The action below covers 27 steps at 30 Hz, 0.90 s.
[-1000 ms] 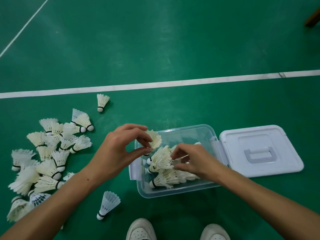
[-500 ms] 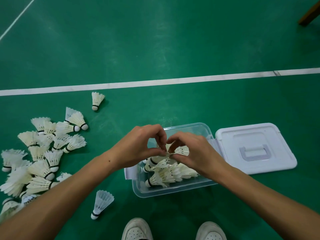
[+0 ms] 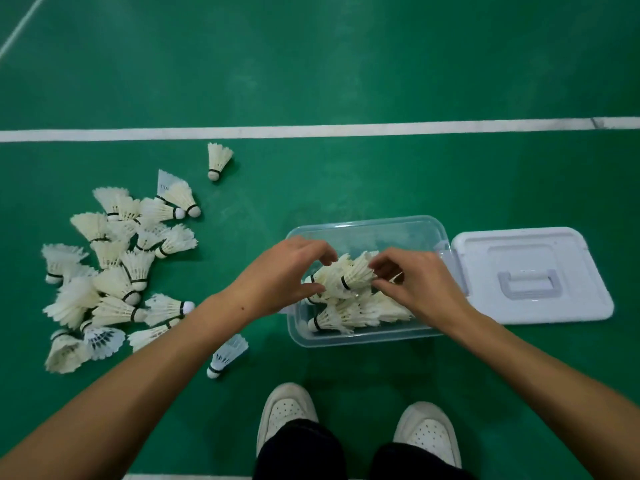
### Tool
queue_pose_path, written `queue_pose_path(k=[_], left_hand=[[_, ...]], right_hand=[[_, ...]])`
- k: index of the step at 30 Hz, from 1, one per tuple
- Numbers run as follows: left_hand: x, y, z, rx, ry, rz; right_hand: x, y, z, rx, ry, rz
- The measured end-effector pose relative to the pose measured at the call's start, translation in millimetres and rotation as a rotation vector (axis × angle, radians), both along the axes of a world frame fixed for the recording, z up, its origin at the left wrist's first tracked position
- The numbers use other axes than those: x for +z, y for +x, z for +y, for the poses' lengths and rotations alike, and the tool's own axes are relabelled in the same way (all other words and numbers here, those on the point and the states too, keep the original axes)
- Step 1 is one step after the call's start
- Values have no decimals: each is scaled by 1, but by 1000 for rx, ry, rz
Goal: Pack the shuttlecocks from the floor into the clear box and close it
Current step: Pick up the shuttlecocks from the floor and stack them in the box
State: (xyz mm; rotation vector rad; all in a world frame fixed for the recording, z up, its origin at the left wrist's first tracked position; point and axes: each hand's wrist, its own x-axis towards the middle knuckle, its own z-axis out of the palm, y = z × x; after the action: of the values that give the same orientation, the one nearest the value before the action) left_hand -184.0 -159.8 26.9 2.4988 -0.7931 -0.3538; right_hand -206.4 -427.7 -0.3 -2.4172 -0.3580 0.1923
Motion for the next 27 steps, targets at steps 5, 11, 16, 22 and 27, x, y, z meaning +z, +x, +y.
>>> queue_pose_path(k=[5,11,16,22,27], left_hand=[[-9,-4,3,26,-10,-56],[-16,-1,6,21,-34,-86],[-18,-1,7,35,-80,-98],[2,-10,23,214,-255,-98],[7,-35,64,438,-318,-44]], right_hand=[[-15,1,18,45,-62,65],[-31,10,28,37,-93,163],[-25,14,22,49,-7,273],[19,20,12,15,11,245],[63,25,50,124,57,112]])
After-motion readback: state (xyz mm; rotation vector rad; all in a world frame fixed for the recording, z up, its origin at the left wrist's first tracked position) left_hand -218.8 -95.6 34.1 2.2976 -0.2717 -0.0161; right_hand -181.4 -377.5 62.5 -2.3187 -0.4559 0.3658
